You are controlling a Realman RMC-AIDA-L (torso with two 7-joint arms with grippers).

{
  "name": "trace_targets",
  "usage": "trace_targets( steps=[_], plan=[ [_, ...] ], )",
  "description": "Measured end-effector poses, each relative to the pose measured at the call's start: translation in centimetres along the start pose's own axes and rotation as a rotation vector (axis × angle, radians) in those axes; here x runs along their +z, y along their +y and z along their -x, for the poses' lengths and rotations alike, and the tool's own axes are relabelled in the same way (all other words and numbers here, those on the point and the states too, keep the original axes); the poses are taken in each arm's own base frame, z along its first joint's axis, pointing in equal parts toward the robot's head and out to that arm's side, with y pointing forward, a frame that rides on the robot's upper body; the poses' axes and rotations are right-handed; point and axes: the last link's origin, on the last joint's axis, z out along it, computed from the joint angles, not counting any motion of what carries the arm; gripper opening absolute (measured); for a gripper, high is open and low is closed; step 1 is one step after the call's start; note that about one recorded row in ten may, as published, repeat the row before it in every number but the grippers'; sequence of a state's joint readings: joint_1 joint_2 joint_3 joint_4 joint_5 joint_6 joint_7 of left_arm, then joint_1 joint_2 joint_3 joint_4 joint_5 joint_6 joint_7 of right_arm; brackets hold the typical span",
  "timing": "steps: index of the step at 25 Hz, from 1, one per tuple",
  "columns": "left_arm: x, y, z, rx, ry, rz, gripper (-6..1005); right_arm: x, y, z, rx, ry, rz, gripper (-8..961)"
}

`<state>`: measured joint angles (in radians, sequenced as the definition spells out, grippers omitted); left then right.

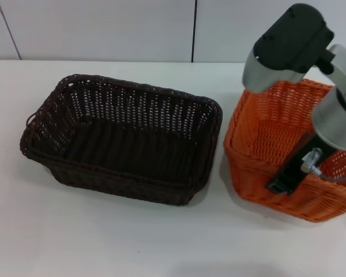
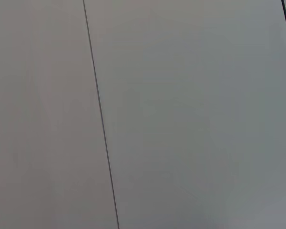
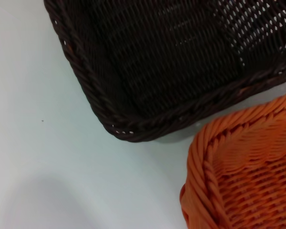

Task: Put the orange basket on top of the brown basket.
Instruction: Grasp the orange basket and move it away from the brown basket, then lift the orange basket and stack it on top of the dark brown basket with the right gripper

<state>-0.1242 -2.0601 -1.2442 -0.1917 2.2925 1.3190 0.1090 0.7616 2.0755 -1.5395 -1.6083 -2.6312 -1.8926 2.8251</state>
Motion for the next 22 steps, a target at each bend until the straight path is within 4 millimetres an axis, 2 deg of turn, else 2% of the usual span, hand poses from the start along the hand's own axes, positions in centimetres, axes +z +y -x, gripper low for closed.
trace_targets(
  steps=[7,8,14,17,18,20,22],
  plan=[
    [0.0,0.1,0.0,0.000,0.002,0.003,801,-1.7,0.1,-0.3,0.017,-0.053,-0.038,143],
    [0.1,0.1,-0.1,0.000,0.003,0.006,801,-2.5,0.3,0.0,0.007,-0.090,-0.065,143],
    [0.2,0.3,-0.1,-0.002,0.003,0.012,801,-4.0,1.2,1.5,-0.058,-0.176,-0.115,139],
    [0.2,0.3,-0.1,-0.002,0.002,0.009,801,-4.3,2.2,2.6,-0.140,-0.211,-0.140,139],
    [0.2,0.2,-0.1,-0.002,0.001,0.007,801,-4.4,3.3,3.6,-0.253,-0.223,-0.161,140],
    [0.1,0.1,0.0,-0.002,0.000,0.003,801,-4.4,3.8,3.9,-0.303,-0.226,-0.170,141],
    [0.0,0.0,0.0,-0.002,-0.003,0.000,801,-4.5,5.1,4.5,-0.453,-0.227,-0.211,143]
  ],
)
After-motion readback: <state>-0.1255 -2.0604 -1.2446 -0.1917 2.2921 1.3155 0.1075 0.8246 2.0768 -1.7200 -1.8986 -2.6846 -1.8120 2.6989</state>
